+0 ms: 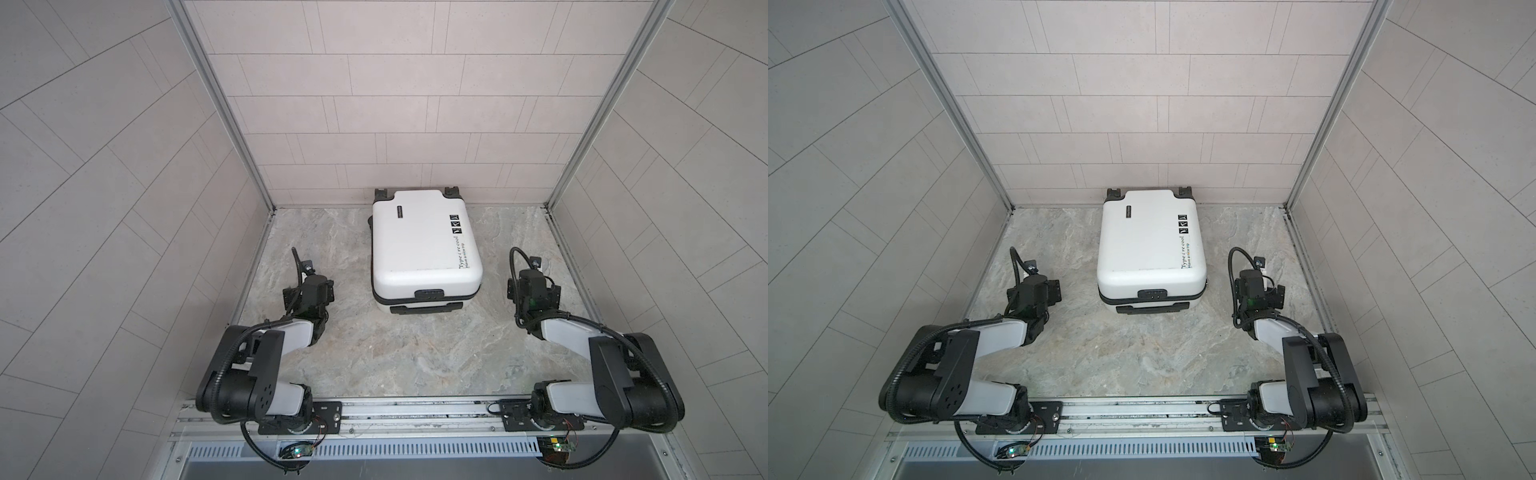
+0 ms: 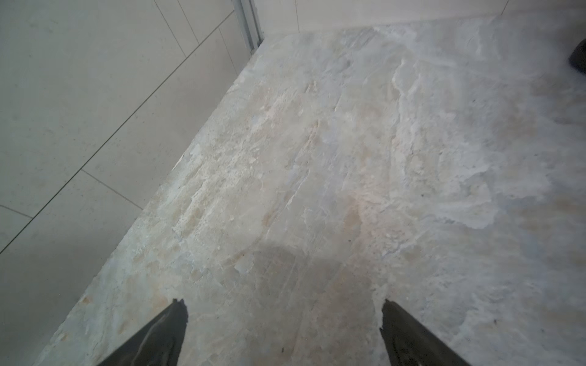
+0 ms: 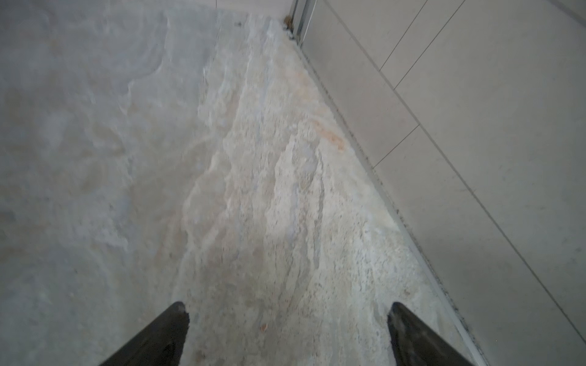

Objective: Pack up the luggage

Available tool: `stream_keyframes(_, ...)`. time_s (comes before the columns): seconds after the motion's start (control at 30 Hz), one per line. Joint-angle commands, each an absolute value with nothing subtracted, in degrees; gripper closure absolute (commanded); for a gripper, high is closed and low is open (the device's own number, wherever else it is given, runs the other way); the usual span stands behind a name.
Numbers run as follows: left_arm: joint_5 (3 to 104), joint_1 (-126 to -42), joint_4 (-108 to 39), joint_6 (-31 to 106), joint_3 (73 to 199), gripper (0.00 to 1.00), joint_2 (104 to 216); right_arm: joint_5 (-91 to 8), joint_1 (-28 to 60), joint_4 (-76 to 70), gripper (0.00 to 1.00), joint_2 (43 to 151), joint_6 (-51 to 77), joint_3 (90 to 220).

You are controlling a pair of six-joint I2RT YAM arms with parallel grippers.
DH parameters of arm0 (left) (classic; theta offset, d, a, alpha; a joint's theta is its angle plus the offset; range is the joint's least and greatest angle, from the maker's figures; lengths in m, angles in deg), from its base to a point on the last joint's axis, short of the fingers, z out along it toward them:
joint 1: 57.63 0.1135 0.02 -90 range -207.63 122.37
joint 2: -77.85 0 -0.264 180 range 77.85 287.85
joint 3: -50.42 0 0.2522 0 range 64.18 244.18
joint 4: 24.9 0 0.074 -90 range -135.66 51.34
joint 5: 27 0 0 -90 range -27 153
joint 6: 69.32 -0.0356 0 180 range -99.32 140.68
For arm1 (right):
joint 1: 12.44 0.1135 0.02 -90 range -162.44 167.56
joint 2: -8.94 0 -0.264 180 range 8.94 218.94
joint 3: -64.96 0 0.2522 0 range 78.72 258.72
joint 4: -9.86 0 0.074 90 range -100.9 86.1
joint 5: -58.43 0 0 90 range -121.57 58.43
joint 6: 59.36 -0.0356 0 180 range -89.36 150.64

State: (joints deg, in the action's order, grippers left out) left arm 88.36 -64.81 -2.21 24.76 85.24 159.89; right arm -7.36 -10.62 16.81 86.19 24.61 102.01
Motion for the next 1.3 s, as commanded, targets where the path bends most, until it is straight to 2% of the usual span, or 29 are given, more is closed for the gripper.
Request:
stream_keyframes(0.0, 83.6, -62.9, 15.1, 23.0, 83.4, 0.0, 163.6, -9.1, -10.3, 26.3, 0.0, 86.6, 29.8, 104.5)
stream_keyframes(0.1, 82.9, -62.7, 32.6, 21.2, 79.2, 0.0, 171.2, -9.8, -9.9, 26.3, 0.0, 84.8, 28.8, 103.3)
stream_keyframes(0.23, 83.0, -62.4, 14.1, 23.5, 85.0, 0.0, 166.3, -13.6, -10.0, 28.7, 0.0, 83.9, 23.9, 101.7)
stream_keyframes(0.33, 85.1, -62.3, 19.6, 23.1, 85.4, 0.0, 170.1, -17.9, -9.5, 37.9, 0.0, 89.0, 26.7, 100.3)
stream_keyframes(0.4, 85.3, -62.2, 13.1, 24.4, 87.2, 0.0, 168.3, -19.6, -9.5, 42.4, 0.0, 94.3, 27.5, 100.3)
stream_keyframes(0.47, 85.5, -62.2, 12.7, 24.5, 87.2, 0.0, 168.3, -22.0, -9.4, 49.3, 0.0, 98.0, 30.3, 99.6)
stream_keyframes(0.57, 85.9, -62.4, 15.6, 23.7, 86.4, 0.0, 168.9, -19.4, -9.5, 34.8, 0.01, 95.2, 27.2, 104.4)
stream_keyframes(0.63, 85.2, -62.4, 15.5, 23.2, 86.6, 0.0, 169.0, -19.9, -9.4, 43.4, 0.01, 97.2, 28.9, 101.9)
stream_keyframes(0.73, 85.2, -62.4, 15.7, 23.2, 86.5, 0.0, 169.0, -19.6, -9.5, 36.8, 0.01, 95.2, 27.5, 103.7)
stream_keyframes(0.8, 85.2, -62.4, 16.3, 23.0, 86.4, 0.0, 169.2, -19.9, -9.4, 40.4, 0.01, 96.3, 28.7, 102.6)
stream_keyframes(0.83, 85.1, -62.4, 16.1, 23.1, 86.3, 0.0, 169.1, -19.6, -9.4, 37.1, 0.01, 95.4, 27.7, 103.5)
stream_keyframes(1.27, 84.9, -62.1, 14.4, 23.4, 87.8, 0.0, 170.3, -19.5, -9.3, 38.1, 0.01, 95.6, 27.8, 103.3)
